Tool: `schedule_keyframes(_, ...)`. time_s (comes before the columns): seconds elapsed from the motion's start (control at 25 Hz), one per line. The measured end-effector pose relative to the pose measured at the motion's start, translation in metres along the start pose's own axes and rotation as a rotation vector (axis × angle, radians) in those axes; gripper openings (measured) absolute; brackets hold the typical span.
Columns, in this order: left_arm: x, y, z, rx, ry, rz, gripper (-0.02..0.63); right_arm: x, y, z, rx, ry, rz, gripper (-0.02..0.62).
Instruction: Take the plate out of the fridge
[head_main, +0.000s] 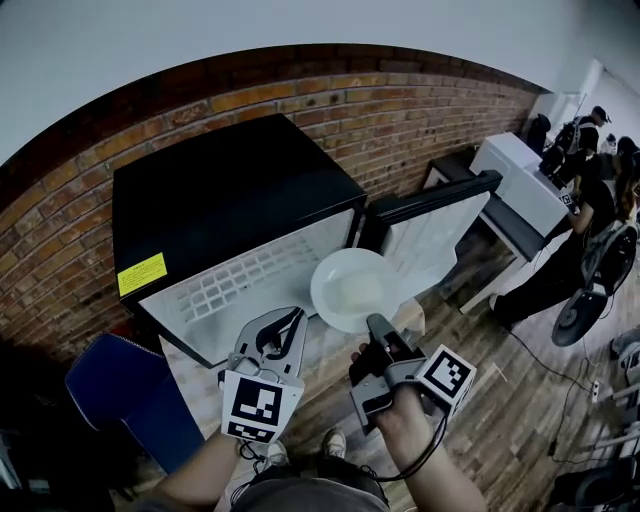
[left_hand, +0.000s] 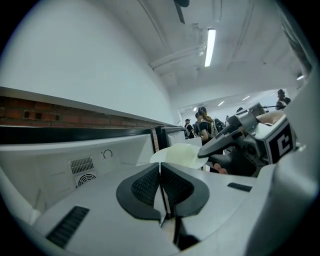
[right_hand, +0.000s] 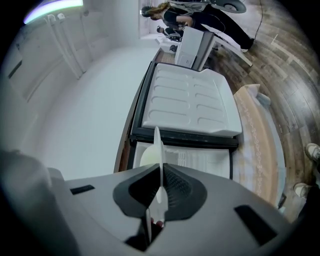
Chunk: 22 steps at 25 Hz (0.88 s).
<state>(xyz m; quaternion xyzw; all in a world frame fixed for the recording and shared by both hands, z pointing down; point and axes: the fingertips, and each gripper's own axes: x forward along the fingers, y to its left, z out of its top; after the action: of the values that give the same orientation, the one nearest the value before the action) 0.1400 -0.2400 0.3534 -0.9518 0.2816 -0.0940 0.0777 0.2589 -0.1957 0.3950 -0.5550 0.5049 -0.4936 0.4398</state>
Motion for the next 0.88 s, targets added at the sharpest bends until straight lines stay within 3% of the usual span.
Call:
schedule_keyframes(0.44,0.022,-0.048,0.004,0.020,0.000,-0.114,0.020,-0.049,-0.023,0.036,0.029,-0.105,-0.037,0.032)
schedule_keyframes(0.88,0.033,-0.072,-0.013,0.045,0.043,-0.156,0.020,-0.071,-0.058,0.047,0.068,-0.133,-0.085,0.032)
